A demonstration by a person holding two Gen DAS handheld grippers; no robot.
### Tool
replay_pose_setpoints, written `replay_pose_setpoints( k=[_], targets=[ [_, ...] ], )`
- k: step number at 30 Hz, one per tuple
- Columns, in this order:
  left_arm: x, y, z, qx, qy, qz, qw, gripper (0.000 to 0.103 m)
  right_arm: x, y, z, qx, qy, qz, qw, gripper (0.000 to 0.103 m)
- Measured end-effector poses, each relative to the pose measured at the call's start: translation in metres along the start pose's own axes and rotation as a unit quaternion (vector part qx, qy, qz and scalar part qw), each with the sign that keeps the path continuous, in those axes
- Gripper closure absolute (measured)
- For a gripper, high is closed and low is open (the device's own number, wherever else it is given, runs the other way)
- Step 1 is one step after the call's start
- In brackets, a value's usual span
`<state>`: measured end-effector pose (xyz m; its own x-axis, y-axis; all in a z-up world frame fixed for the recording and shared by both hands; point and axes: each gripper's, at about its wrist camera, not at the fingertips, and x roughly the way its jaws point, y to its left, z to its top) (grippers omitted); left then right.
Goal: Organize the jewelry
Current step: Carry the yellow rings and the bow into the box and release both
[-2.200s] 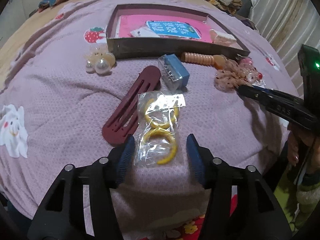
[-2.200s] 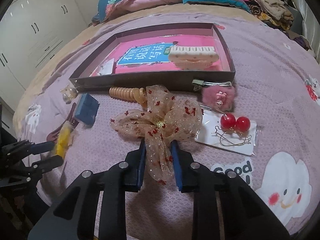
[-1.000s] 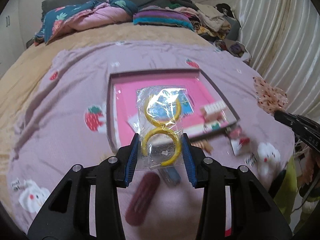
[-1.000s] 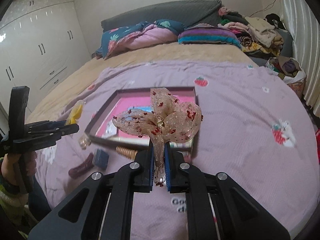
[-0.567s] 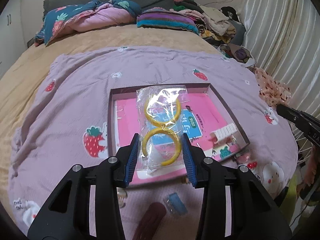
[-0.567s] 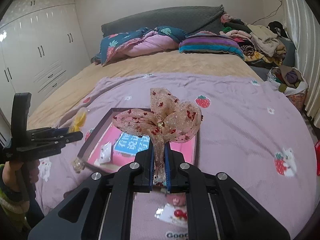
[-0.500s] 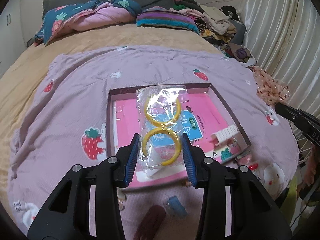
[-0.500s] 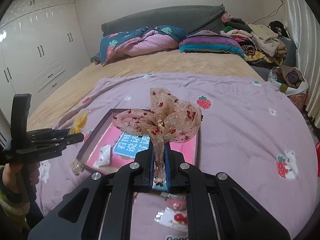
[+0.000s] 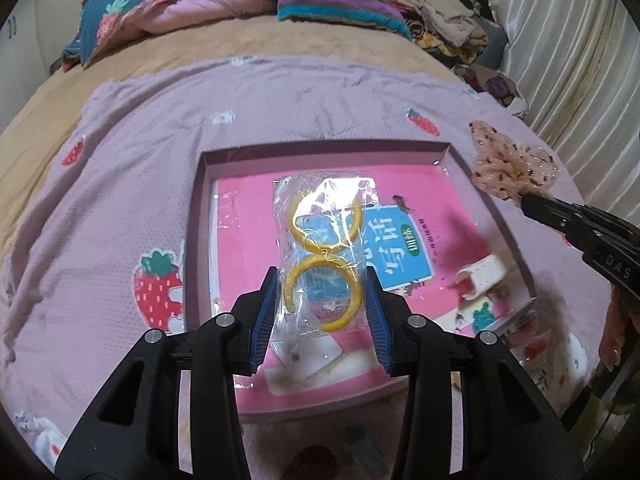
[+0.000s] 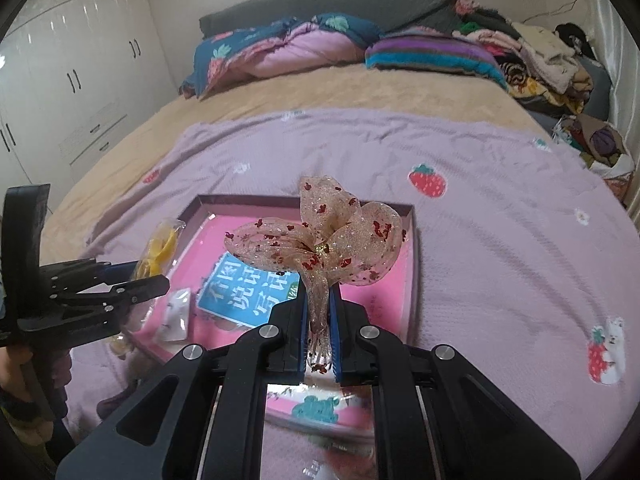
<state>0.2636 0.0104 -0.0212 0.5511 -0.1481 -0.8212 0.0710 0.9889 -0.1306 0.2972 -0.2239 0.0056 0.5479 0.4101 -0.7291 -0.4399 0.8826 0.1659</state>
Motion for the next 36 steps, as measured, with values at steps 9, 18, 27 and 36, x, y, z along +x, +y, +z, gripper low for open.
replay_pose_setpoints(
  k=[9,18,27,36],
  targets=[
    [0.032,0.009,-0.008,-0.009,0.032,0.001,0.9994,0.070,0.053,-0.009,-0.009,0.013,0.051,-0.007,0.999,0.094],
    [0.041,0.014,-0.010,-0.014,0.034,0.003,0.9993,0.069,0.075,-0.012,-0.022,0.021,0.080,-0.017,0.996,0.085],
    [0.034,0.011,-0.009,-0.016,0.030,-0.002,0.9994,0.066,0.045,-0.013,-0.024,0.020,0.045,-0.022,0.999,0.048],
    [0.001,0.008,-0.006,-0.021,0.004,-0.003,0.9998,0.050,0.000,-0.010,-0.025,0.030,0.008,-0.027,0.999,0.031]
  ],
)
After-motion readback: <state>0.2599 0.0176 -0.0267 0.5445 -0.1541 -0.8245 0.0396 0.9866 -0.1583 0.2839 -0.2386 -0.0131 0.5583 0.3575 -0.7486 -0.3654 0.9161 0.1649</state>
